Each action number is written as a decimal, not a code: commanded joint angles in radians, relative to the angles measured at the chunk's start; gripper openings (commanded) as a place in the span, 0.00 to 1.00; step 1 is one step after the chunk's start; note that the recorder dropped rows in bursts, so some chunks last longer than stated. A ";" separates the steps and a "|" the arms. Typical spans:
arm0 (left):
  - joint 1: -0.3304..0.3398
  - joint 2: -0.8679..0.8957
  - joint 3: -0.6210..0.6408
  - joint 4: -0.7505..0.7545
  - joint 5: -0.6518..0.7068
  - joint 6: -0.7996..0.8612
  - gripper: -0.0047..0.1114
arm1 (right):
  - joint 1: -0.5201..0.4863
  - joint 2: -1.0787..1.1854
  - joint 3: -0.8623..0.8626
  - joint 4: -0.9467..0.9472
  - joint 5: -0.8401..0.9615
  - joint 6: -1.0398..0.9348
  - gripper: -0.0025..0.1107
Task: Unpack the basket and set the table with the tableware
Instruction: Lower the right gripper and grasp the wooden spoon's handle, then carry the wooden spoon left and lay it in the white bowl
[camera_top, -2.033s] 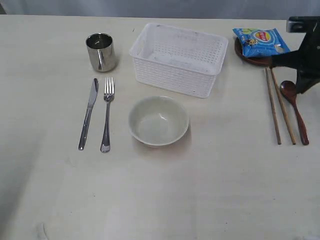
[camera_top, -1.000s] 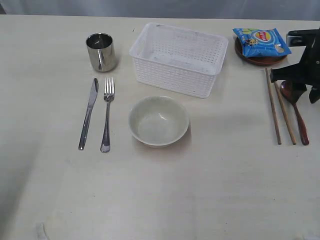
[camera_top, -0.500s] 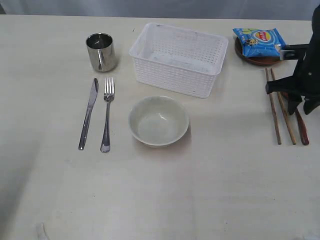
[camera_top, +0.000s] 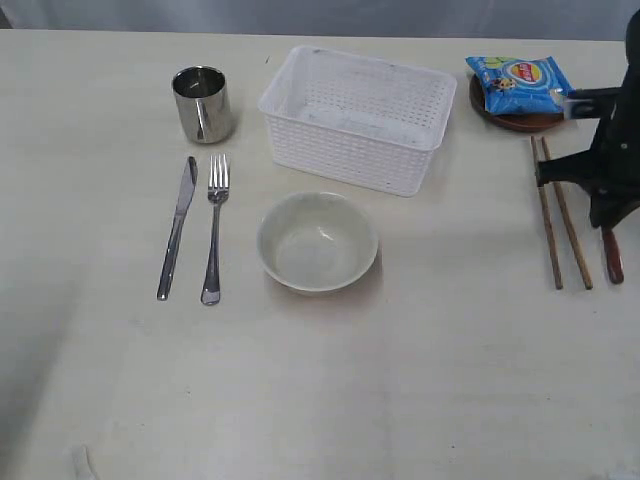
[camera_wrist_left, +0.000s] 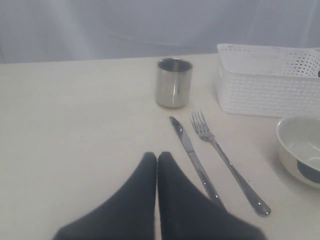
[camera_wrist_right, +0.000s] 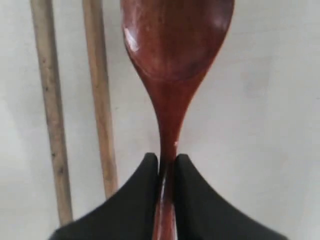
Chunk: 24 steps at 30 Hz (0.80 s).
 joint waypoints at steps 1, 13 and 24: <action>-0.006 -0.003 0.003 0.002 -0.002 0.000 0.04 | 0.029 -0.155 -0.001 0.054 0.024 0.007 0.02; -0.006 -0.003 0.003 0.002 -0.002 0.000 0.04 | 0.502 -0.473 -0.001 0.267 0.128 -0.213 0.02; -0.006 -0.003 0.003 0.002 -0.002 0.000 0.04 | 0.757 -0.351 -0.001 0.267 0.155 -0.239 0.02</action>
